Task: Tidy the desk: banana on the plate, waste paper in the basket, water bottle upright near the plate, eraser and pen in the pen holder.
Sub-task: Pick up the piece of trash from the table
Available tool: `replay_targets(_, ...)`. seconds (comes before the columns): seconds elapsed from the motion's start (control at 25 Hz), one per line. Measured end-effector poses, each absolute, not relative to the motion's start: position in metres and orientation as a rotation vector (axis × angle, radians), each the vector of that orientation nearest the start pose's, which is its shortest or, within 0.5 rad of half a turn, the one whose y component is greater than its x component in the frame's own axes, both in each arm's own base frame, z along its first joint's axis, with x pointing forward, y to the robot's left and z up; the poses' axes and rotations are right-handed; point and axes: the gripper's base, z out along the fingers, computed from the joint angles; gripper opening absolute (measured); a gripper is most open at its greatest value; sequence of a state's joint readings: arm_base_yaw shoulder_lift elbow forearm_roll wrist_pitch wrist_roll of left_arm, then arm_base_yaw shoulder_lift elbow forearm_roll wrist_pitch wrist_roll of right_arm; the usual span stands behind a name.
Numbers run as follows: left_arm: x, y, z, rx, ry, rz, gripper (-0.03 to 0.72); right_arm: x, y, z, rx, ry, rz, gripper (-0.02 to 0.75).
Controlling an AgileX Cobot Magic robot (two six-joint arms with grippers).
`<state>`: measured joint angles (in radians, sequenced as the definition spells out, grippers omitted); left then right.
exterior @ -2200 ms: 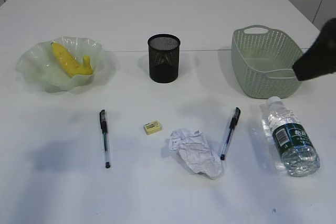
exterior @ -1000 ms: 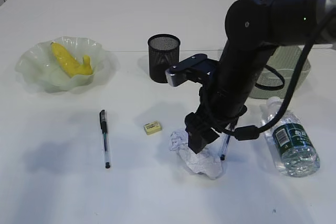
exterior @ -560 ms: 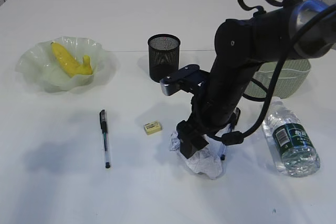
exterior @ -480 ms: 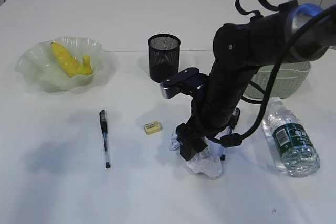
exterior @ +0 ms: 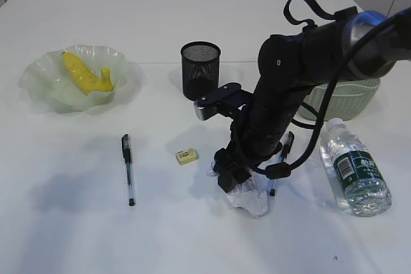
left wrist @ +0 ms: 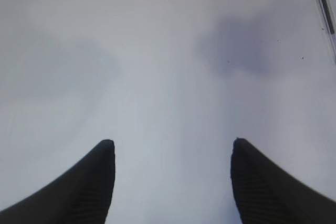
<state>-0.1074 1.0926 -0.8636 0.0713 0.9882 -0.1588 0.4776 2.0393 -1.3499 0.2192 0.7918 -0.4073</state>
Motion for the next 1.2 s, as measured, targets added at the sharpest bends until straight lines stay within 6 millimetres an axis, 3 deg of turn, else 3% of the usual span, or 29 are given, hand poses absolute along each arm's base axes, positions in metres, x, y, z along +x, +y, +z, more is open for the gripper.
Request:
replay_targets(0.12, 0.194, -0.015, 0.296, -0.034, 2.696, 0.011, 0.48, 0.347, 0.196, 0.145, -1.071, 2.76, 0.268, 0.459)
replay_targets(0.36, 0.194, -0.016, 0.296, -0.035, 2.696, 0.01, 0.476, 0.344, 0.198, 0.146, -1.042, 2.788, 0.319, 0.18)
replay_targets(0.44, 0.194, -0.016, 0.296, -0.035, 2.696, 0.01, 0.475, 0.343, 0.198, 0.146, -1.043, 2.798, 0.327, 0.119)
replay_targets(0.72, 0.194, -0.016, 0.296, -0.036, 2.696, 0.008, 0.468, 0.35, 0.204, 0.168, -1.086, 2.807, 0.357, 0.095)
replay_targets(0.92, 0.194, -0.016, 0.296, -0.036, 2.696, 0.008, 0.468, 0.362, 0.211, 0.205, -1.097, 2.792, 0.369, 0.094)
replay_targets(1.2, 0.194, -0.016, 0.296, -0.036, 2.696, 0.008, 0.464, 0.377, 0.21, 0.253, -1.064, 2.742, 0.242, 0.094)
